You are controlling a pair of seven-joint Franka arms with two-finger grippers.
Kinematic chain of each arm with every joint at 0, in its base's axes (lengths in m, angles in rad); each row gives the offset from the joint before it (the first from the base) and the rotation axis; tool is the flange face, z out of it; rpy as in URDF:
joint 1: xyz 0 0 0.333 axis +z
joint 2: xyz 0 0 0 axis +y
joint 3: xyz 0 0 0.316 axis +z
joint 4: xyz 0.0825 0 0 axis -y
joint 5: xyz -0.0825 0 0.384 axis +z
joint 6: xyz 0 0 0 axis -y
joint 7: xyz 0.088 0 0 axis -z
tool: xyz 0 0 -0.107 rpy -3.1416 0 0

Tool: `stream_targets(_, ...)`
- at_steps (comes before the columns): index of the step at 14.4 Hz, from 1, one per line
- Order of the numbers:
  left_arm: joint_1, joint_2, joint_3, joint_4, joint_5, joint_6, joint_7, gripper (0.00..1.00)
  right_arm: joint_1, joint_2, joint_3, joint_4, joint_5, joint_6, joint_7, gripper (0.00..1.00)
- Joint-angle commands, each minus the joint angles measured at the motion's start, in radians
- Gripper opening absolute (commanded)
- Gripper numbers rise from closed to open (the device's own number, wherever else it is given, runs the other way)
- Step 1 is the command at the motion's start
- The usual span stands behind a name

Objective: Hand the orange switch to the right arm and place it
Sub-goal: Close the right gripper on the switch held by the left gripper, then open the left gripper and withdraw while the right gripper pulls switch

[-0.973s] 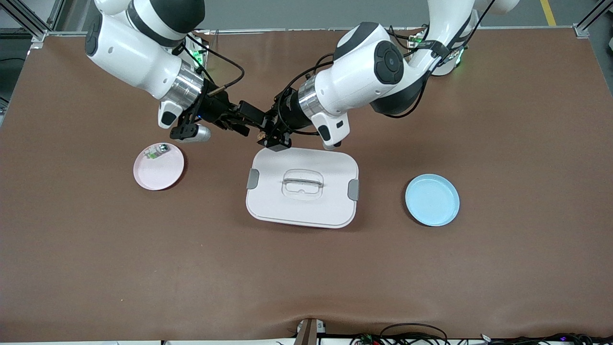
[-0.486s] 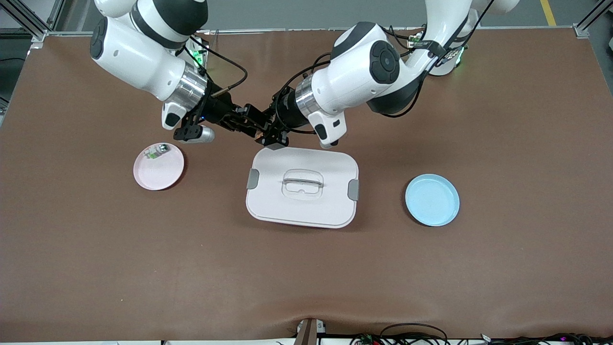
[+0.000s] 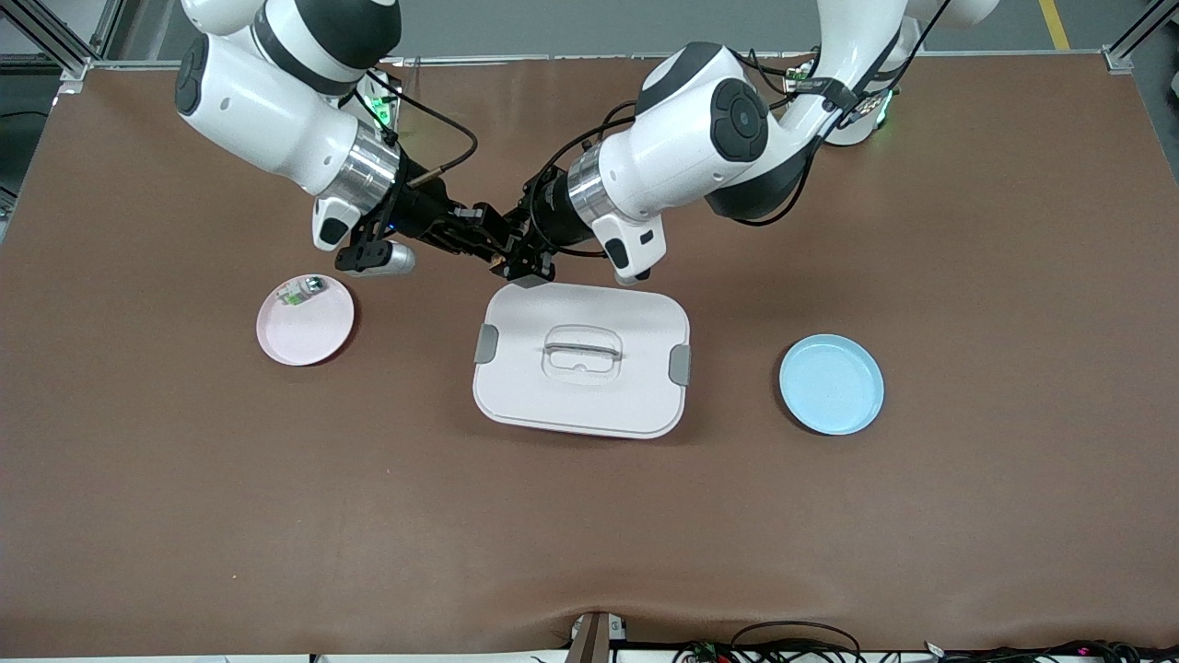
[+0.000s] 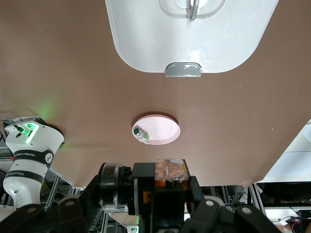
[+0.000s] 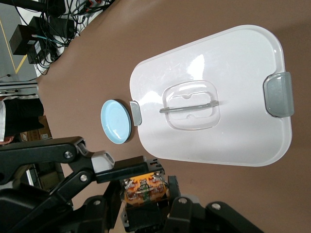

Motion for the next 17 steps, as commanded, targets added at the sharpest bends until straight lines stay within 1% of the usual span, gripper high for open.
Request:
stream_targets(1,-0.008,0.011,0.001,0.024,-0.022,0.007,-0.015,0.03,0.015,0.012,-0.011,0.026,0.025,-0.004,0.002,0.00)
stream_targets(2,-0.008,0.011,0.001,0.024,-0.022,0.008,-0.015,0.13,0.014,0.012,-0.011,0.028,0.025,-0.006,0.001,0.00)
stream_targets(3,-0.008,0.011,0.001,0.024,-0.023,0.008,-0.016,0.34,0.014,0.011,-0.012,0.028,0.025,-0.007,0.004,0.00)
stream_targets(4,-0.008,0.011,0.001,0.024,-0.022,0.007,-0.024,0.60,0.012,0.010,-0.012,0.028,0.025,-0.007,0.005,0.00)
stream_targets(5,-0.008,0.011,0.003,0.024,-0.022,0.008,-0.029,1.00,0.012,0.010,-0.012,0.028,0.025,-0.007,0.009,0.00)
stream_targets(10,0.000,-0.003,0.006,0.026,-0.019,0.005,-0.023,1.00,0.004,0.006,-0.014,0.032,0.023,-0.041,0.012,0.00)
stream_targets(12,0.008,-0.015,0.012,0.024,-0.010,-0.004,-0.021,1.00,-0.006,0.000,-0.020,0.043,0.011,-0.102,-0.001,0.00)
stream_targets(13,0.011,-0.018,0.014,0.026,0.002,-0.005,-0.019,1.00,-0.021,-0.003,-0.022,0.057,-0.007,-0.157,-0.004,0.00)
stream_targets(15,0.041,-0.035,0.014,0.024,0.059,-0.057,-0.016,1.00,-0.055,-0.008,-0.020,0.095,-0.128,-0.267,-0.049,0.00)
stream_targets(17,0.061,-0.056,0.015,0.024,0.107,-0.084,0.003,1.00,-0.081,-0.025,-0.020,0.133,-0.258,-0.396,-0.147,0.00)
